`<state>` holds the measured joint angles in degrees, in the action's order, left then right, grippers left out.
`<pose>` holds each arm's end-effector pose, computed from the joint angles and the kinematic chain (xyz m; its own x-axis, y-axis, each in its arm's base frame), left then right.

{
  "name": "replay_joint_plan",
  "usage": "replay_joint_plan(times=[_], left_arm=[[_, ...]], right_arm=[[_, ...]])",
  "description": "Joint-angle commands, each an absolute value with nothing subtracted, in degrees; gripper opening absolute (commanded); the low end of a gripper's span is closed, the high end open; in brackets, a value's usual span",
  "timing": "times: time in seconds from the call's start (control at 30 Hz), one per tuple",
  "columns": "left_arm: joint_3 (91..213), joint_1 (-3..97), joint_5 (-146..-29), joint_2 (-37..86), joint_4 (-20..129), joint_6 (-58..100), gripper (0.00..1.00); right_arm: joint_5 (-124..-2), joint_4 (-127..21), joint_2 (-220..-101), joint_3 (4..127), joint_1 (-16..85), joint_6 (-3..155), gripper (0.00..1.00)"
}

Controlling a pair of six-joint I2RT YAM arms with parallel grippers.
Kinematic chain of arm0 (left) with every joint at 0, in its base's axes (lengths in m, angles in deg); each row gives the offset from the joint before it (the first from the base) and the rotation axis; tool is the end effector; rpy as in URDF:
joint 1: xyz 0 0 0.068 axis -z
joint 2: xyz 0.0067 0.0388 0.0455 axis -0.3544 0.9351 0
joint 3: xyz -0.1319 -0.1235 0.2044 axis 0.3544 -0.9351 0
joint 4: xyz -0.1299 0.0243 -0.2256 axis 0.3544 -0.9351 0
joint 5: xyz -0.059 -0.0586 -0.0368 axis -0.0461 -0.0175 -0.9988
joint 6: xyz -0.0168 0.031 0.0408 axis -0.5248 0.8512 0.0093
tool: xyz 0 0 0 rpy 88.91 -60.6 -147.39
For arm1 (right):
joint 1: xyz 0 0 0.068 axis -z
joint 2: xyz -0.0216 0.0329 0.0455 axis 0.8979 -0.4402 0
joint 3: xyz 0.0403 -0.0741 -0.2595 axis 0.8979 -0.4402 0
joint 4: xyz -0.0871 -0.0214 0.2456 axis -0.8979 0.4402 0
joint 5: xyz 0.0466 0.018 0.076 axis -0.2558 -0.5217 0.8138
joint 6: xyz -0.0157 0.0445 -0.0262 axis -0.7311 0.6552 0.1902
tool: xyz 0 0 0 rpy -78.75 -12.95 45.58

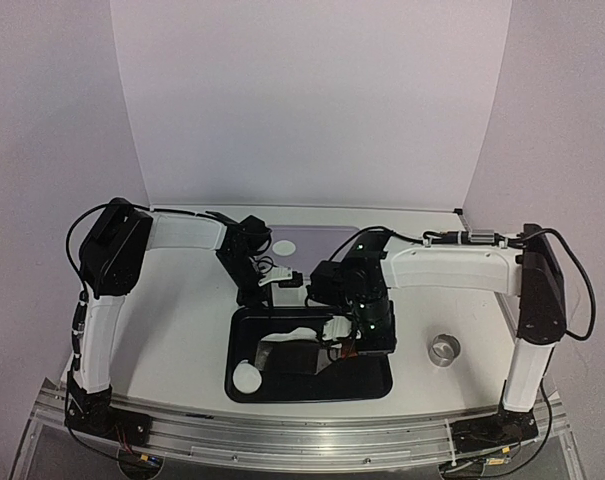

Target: Roll out the dumpling wrappers from the dough

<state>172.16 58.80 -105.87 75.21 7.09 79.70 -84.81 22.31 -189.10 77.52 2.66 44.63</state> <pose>0.3313 -0.2795 0.1387 -0.0649 0.8870 -0.4573 0.9879 -0.0077 -0.1550 0.1727 0.2965 0.2177 -0.0725 -0.9702 0.2313 -0.9871 0.0366 -0.1559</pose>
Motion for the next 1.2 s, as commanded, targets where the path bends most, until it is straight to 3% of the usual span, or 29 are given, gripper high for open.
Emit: replay_joint_plan(times=[0.0, 0.47, 0.77, 1.17], left_arm=[[173.2, 58.7, -102.5, 73.8, 10.7, 81.0, 0.00], [172.9, 58.7, -102.4, 73.5, 10.7, 81.3, 0.00], [172.8, 58.6, -102.2, 73.9, 11.0, 81.5, 0.00], [173.2, 58.6, -103.1, 74.0, 10.9, 81.4, 0.00]], right_arm=[[-80.4, 34.0, -189.5, 80.2, 2.7, 49.2, 0.00], [-79.3, 36.7, -191.6, 82.6, -0.4, 46.2, 0.00], [-74.3, 34.2, -187.2, 79.6, -0.4, 41.6, 0.00], [-72.1, 27.6, -190.1, 78.5, -0.3, 38.6, 0.00]])
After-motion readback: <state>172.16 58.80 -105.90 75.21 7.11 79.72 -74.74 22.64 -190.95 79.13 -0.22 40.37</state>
